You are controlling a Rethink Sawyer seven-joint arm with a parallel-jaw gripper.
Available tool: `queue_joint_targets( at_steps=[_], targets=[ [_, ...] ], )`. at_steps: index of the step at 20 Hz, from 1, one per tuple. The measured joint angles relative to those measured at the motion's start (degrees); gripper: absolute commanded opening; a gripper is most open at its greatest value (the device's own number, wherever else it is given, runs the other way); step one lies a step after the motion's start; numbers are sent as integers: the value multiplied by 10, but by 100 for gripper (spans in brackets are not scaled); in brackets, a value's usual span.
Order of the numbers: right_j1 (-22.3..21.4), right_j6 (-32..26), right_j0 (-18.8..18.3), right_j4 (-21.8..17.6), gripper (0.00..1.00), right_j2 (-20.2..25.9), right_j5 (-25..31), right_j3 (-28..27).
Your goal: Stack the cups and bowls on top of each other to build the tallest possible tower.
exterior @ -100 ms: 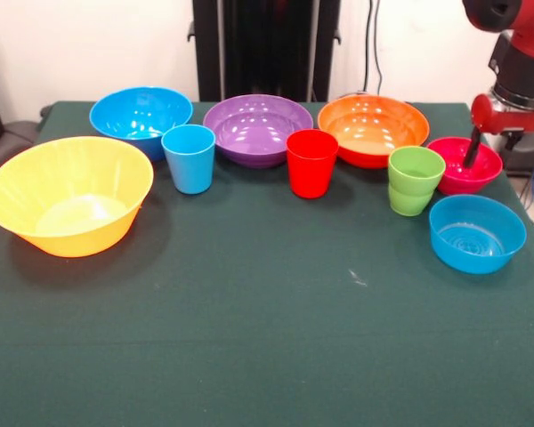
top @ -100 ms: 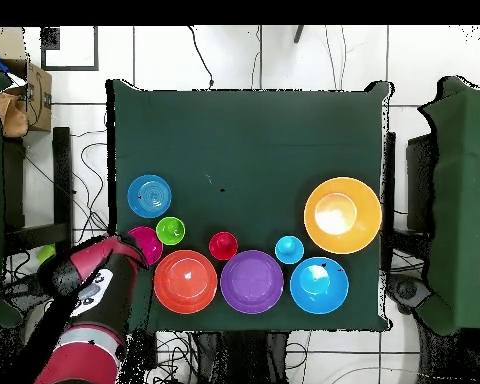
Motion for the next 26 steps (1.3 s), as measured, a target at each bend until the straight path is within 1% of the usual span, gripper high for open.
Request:
queue_joint_targets(
  at_steps=[7,19,23,26],
  targets=[
    [-6,0,12,9,0,-25,2,-10],
    [-8,0,13,25,0,-34,4,-12],
    [-21,0,13,25,0,-34,4,-9],
    [-40,0,11,27,0,-30,4,-1]
  ],
)
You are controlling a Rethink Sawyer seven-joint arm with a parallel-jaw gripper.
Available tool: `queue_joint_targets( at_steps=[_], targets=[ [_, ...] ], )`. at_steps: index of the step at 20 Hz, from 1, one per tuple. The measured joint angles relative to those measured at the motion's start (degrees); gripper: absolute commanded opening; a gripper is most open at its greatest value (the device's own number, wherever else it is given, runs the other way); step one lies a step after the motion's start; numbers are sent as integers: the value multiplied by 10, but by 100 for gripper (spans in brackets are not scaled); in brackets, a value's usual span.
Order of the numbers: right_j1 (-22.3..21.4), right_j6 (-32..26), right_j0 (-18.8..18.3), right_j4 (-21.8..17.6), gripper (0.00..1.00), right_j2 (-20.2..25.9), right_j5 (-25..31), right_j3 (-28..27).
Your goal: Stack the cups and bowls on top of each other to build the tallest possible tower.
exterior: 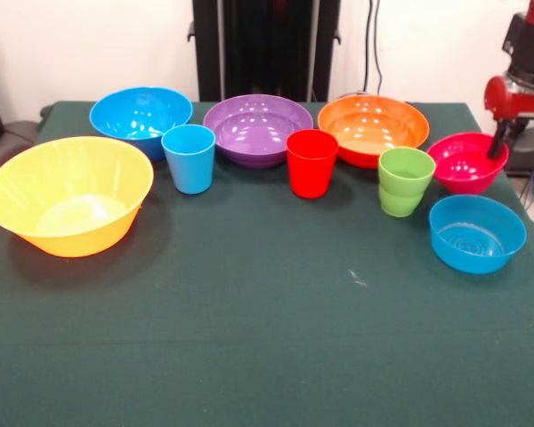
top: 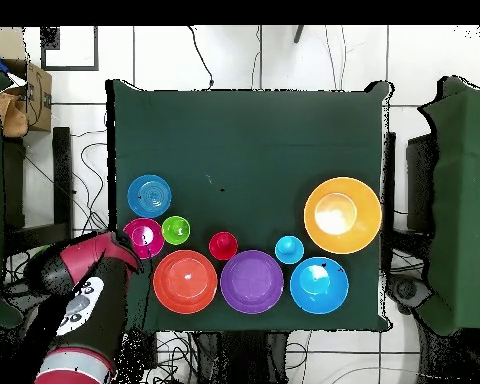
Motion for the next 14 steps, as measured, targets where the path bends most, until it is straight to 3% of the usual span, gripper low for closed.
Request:
queue_joint_targets(
  at_steps=[8,14],
  targets=[
    [-64,0,-9,10,0,13,13,30],
    [-114,0,-19,17,0,21,58,50]
  ],
)
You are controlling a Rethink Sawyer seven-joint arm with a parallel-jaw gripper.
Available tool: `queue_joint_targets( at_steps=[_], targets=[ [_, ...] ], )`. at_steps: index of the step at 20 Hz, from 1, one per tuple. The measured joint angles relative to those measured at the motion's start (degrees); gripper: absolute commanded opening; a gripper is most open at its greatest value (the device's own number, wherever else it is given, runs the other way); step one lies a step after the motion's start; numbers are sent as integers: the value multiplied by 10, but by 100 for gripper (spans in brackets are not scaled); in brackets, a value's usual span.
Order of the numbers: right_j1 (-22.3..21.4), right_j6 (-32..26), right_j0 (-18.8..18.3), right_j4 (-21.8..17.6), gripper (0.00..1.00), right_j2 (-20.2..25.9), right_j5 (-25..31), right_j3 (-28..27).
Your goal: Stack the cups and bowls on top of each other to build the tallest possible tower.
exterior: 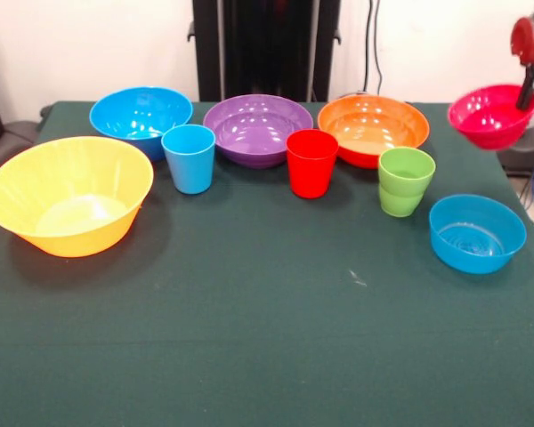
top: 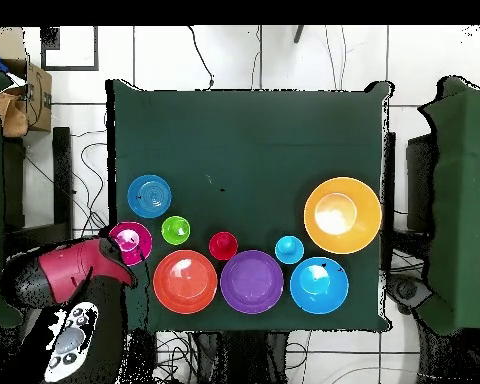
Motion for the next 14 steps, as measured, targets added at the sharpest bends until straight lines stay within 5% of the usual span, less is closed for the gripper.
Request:
queue_joint_targets(
  at_steps=[14],
  targets=[
    [-80,0,-143,-4,0,41,145,-2]
  ],
)
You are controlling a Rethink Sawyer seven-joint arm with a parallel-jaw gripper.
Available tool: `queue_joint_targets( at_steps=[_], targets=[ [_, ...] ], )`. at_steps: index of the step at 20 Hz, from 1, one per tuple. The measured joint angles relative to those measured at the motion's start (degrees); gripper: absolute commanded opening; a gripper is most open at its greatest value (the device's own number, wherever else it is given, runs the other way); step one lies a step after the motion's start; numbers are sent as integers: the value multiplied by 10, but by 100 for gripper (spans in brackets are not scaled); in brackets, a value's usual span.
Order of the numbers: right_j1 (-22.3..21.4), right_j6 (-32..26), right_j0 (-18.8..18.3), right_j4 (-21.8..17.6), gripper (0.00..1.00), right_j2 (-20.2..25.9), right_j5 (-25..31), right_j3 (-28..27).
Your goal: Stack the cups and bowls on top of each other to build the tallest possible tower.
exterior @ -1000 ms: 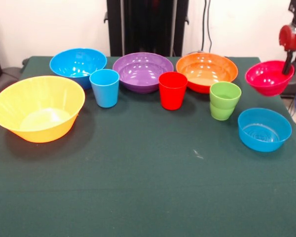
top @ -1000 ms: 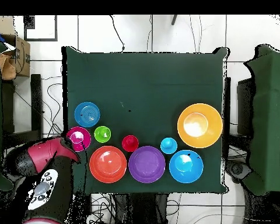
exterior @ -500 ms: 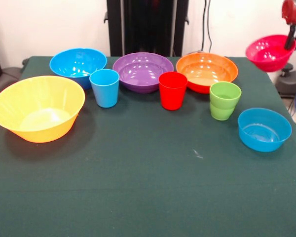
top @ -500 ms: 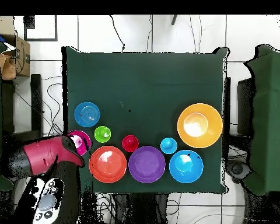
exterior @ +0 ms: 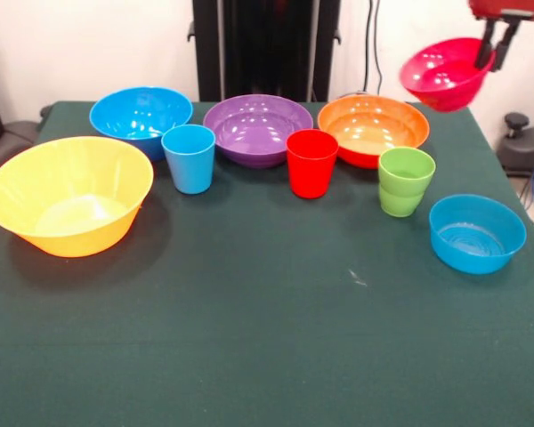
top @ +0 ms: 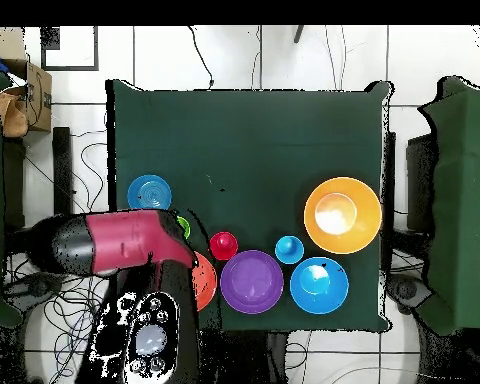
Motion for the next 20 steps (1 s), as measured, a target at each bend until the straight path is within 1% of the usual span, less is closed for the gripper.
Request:
queue_joint_targets(
  at_steps=[3,7,8,10,12,14,20],
  targets=[
    [0,-1,-48,-15,0,16,17,-15],
    [5,-6,-90,-40,0,32,38,-39],
    [8,-8,-106,-52,0,40,49,-51],
    [15,-10,-124,-69,0,49,60,-69],
    [19,-11,-132,-77,0,55,64,-79],
    [30,-15,-149,-95,0,68,72,-100],
    [46,-32,-178,-125,0,97,77,-124]
  ],
)
